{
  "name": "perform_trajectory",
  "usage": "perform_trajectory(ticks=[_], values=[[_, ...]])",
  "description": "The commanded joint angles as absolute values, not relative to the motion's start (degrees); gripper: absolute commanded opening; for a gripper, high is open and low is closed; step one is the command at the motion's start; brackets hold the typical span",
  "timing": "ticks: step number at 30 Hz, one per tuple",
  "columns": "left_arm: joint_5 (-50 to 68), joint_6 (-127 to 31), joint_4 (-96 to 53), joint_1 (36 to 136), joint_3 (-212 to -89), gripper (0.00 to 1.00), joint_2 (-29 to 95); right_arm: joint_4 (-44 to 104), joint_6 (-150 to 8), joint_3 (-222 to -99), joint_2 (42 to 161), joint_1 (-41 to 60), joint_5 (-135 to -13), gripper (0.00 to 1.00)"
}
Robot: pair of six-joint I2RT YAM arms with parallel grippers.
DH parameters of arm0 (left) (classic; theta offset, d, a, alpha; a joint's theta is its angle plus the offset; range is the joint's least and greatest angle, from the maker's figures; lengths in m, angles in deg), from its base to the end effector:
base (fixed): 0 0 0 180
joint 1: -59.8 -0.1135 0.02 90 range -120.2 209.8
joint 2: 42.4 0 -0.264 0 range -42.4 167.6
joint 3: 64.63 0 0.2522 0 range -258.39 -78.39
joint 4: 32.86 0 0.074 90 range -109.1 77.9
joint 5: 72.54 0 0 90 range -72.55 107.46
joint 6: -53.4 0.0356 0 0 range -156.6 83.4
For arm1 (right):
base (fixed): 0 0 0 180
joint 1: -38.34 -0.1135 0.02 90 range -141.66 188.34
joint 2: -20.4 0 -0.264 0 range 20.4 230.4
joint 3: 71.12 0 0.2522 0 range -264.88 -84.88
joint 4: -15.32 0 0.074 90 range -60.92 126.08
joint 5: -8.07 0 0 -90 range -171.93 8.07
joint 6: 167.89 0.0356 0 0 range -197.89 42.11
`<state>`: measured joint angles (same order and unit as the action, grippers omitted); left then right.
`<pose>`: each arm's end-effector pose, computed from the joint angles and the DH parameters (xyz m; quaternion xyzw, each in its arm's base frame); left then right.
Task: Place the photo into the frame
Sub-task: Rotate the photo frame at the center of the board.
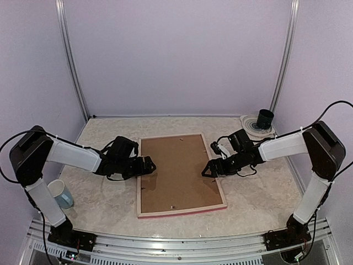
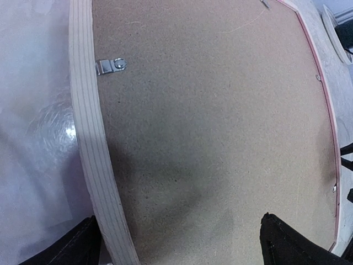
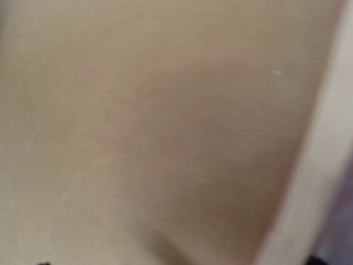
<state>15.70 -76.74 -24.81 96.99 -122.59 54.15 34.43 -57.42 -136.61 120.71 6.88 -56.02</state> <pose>0.2562 -0.1958 0.1388 -0.0182 0.9290 -0.2419 0.2795 0.2791 0.1890 0.1435 -0.1578 0.9158 0.3238 0.1779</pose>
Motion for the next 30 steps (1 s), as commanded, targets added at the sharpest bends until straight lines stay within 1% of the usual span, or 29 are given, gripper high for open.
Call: perform_trajectory(ticks=[1,7,21,25,30], values=[[13.40,-73.94,-25.65,96.80,-127.54,0.99,58.06,34.12,-56.98,-133.92,119.35,4.87,-55.56,0.99],[12.32,-70.54,-23.32,95.83,-135.16,0.99,64.30,34.68,-56.06,-132.19,117.40,1.18,-56.94,0.99],[11.31,-65.02,-19.29,92.52,-151.73,0.99,75.80,36.50,-49.32,-126.19,107.73,-10.11,-61.34,0.99],[12.95,-67.40,-19.82,89.19,-150.48,0.99,73.50,40.52,-48.66,-125.85,102.99,-10.18,-66.98,0.99],[16.63,-69.34,-19.40,86.53,-144.45,0.99,63.82,45.59,-50.70,-127.42,97.23,-6.21,-69.90,0.99]])
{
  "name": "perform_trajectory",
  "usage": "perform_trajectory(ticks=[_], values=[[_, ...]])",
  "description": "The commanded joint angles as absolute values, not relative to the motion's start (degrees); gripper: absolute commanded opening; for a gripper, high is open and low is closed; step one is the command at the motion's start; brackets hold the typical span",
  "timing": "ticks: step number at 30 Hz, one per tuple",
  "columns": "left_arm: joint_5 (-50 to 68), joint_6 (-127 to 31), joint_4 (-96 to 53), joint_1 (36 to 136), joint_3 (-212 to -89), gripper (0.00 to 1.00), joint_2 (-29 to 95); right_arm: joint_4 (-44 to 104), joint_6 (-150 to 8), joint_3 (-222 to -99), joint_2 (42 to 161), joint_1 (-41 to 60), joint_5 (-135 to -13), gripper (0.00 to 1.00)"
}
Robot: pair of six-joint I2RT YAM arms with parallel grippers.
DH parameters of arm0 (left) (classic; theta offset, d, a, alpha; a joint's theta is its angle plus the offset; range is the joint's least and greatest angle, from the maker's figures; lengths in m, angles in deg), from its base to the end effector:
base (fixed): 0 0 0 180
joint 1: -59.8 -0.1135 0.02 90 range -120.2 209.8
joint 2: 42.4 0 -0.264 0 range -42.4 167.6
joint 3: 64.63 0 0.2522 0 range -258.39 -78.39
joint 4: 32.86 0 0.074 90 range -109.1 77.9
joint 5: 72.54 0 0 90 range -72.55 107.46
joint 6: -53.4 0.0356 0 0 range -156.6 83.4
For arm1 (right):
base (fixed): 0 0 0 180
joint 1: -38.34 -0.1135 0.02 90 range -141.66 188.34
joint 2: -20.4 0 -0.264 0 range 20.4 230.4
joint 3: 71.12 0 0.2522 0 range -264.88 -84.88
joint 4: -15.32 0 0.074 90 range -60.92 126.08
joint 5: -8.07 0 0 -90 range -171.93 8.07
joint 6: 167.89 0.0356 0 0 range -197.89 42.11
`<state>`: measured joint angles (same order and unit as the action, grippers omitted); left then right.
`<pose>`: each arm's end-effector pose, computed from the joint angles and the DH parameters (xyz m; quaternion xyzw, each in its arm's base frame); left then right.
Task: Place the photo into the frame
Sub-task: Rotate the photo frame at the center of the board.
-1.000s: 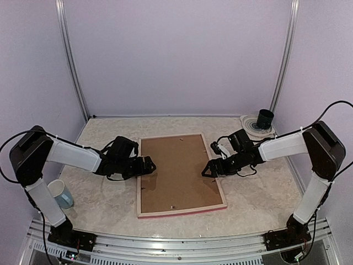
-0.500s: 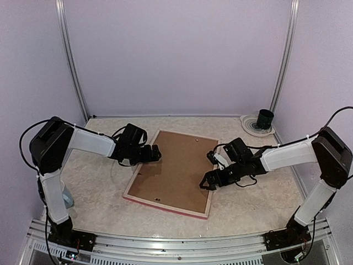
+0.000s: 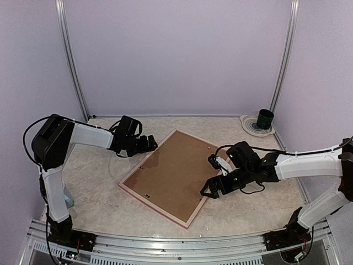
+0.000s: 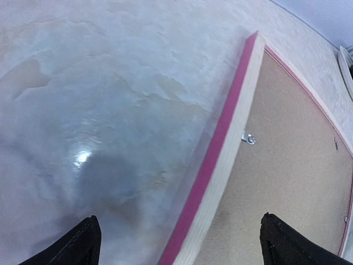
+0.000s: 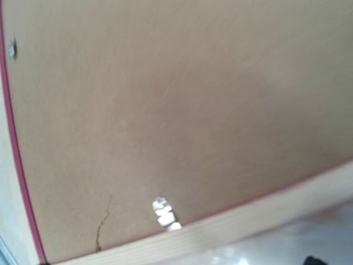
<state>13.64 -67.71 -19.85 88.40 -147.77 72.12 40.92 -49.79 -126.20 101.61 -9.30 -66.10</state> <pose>0.3704 -0.2046 0.1458 -0.0073 0.9214 -0.2195 0.3207 0.1769 0.2084 0.1783 -0.2033 0.9145 0.3020 0.1764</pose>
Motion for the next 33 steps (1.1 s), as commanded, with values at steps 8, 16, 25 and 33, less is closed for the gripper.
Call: perform_trajectory(ticks=[8,16,25,33], values=[[22.21,-78.22,-16.74,88.17,-128.83,0.99,46.10,45.33,-53.89,-132.41,100.16,6.77,-69.94,0.99],[25.29,-91.55,-11.63,95.17,-112.57,0.99,25.63,39.61,-55.69,-139.72,110.72,18.21,-68.43,0.99],[28.53,-104.71,-10.28,104.57,-100.42,0.99,11.00,34.78,-56.04,-147.63,123.04,25.27,-60.95,0.99],[28.77,-108.20,-15.05,108.96,-98.49,0.99,16.02,34.45,-57.73,-154.38,131.08,25.59,-55.38,0.99]])
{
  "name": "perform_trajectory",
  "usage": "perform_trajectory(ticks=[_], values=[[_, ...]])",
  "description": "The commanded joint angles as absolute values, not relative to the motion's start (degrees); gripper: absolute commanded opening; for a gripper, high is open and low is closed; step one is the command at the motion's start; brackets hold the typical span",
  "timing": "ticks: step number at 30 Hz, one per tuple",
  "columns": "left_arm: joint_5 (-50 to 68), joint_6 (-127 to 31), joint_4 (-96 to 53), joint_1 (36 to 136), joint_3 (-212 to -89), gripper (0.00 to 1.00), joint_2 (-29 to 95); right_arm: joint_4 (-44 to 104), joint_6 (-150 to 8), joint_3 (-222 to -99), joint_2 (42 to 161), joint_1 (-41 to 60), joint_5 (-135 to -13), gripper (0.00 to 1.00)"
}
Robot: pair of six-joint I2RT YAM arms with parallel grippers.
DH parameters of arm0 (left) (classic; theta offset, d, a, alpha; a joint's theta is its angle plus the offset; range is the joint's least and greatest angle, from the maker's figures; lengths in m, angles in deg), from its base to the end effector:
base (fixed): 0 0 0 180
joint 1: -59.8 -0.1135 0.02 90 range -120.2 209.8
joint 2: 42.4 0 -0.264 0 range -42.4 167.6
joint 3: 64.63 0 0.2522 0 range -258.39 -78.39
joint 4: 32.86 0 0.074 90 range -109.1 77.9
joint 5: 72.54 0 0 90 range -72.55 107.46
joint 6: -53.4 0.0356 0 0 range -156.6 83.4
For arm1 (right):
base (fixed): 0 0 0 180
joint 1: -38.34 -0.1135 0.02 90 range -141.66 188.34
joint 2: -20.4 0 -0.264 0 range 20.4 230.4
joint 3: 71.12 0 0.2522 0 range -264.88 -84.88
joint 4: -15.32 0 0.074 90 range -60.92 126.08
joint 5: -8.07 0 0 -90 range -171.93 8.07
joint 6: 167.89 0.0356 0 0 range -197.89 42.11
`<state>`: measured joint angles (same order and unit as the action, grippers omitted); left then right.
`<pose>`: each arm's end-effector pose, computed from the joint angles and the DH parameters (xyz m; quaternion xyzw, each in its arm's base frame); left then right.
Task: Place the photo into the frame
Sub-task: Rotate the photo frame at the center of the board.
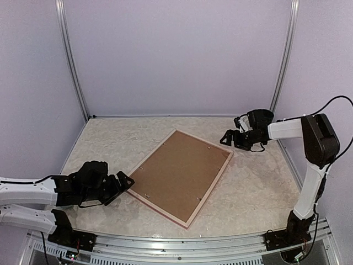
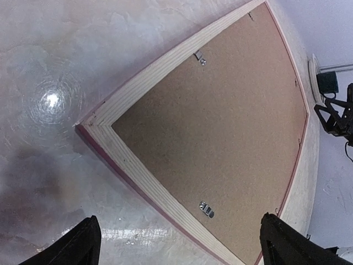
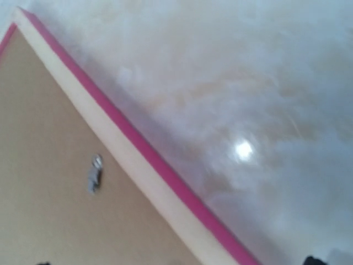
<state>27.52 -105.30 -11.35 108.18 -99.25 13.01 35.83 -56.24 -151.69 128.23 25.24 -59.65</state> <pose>0.1286 -0.1353 0.1679 -0.1956 0.8905 -0.3017 0.2786 0.3835 0.1031 0.1701 -0.0012 0.9179 0.2776 0.2835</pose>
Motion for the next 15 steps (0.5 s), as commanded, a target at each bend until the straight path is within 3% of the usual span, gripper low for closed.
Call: perform_trajectory(ticks=[1,15], values=[[28.37,-108.18,-16.51,109.09,-98.39,0.99,16.89,34.18,-57.80,-154.60,131.64,25.60,-54.80,0.99],[26.29,-104.91,-27.09,107.73,-102.56,0.99,32.89,32.34,-58.19,-149.24,130.78,24.91,-47.13,0.99]])
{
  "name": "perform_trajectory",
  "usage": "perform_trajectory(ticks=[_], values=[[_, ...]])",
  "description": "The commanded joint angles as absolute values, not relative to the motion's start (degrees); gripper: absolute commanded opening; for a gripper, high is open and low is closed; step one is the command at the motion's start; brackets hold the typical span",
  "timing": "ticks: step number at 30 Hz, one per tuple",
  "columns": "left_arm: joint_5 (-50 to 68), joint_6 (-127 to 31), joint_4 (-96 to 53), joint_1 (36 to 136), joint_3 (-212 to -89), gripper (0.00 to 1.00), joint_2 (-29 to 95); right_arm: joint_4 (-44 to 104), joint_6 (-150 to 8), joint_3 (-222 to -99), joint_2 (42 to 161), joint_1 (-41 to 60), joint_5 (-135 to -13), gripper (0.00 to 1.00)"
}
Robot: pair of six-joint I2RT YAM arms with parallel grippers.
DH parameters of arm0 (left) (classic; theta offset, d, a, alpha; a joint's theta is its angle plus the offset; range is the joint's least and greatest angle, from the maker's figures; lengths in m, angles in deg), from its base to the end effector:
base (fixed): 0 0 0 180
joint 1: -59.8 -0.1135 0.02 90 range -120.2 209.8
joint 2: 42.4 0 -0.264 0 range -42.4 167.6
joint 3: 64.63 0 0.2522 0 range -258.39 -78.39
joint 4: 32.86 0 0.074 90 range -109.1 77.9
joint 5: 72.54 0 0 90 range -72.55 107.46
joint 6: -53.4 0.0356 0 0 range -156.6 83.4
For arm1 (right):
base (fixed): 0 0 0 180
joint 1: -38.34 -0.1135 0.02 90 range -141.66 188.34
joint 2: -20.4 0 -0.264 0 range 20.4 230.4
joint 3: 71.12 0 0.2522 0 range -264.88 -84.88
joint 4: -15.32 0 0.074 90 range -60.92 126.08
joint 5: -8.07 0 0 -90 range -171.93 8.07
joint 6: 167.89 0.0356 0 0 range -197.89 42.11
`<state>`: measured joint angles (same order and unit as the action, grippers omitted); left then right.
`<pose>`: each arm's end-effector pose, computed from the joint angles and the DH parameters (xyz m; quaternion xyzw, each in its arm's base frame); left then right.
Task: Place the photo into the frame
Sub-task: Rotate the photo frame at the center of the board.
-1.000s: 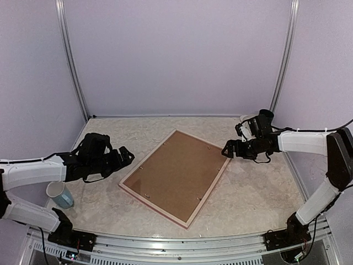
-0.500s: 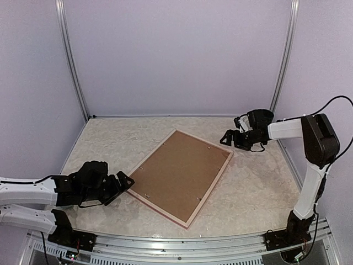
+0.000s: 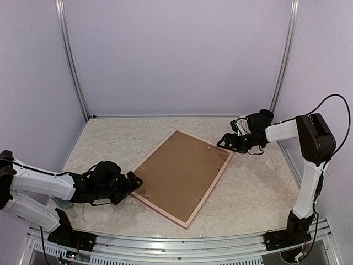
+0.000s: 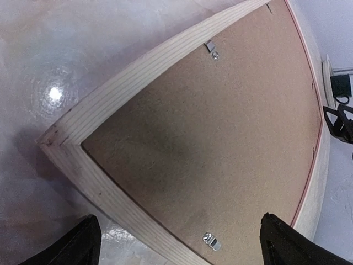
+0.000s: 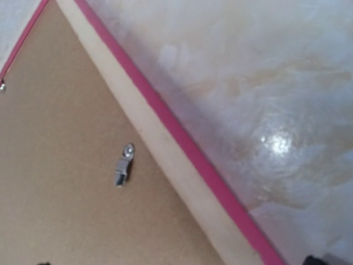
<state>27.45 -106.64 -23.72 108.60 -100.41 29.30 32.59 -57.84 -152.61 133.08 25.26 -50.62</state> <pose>0.1485 -0.1602 0.1390 -0.2024 0.8987 -0.2869 0.2630 0.3920 0.1101 0.1483 -0.0408 0.9045 0.3392 0.2554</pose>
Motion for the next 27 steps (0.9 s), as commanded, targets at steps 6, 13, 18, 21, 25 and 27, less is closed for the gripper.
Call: perform_trajectory(ticks=[6,13,18,21,25,27], values=[[25.30,-101.97,-28.97,105.27,-105.57,0.99,38.32,31.56,-58.19,-142.53,126.69,22.89,-48.26,0.99],[23.22,-96.08,-29.93,100.82,-109.50,0.99,44.38,31.49,-57.82,-135.18,120.68,20.30,-50.05,0.98],[21.22,-91.51,-29.83,96.93,-112.73,0.99,48.68,31.98,-57.23,-130.04,115.75,18.07,-50.73,0.98],[20.52,-88.48,-28.94,95.14,-115.74,0.99,50.71,32.58,-56.83,-127.66,112.71,16.65,-51.17,0.98],[19.49,-84.71,-27.57,93.32,-120.48,0.99,55.10,33.75,-55.89,-125.22,108.65,14.15,-52.01,0.98],[18.39,-83.05,-27.44,92.61,-122.85,0.99,57.44,34.56,-55.43,-124.32,106.89,12.67,-52.85,0.98]])
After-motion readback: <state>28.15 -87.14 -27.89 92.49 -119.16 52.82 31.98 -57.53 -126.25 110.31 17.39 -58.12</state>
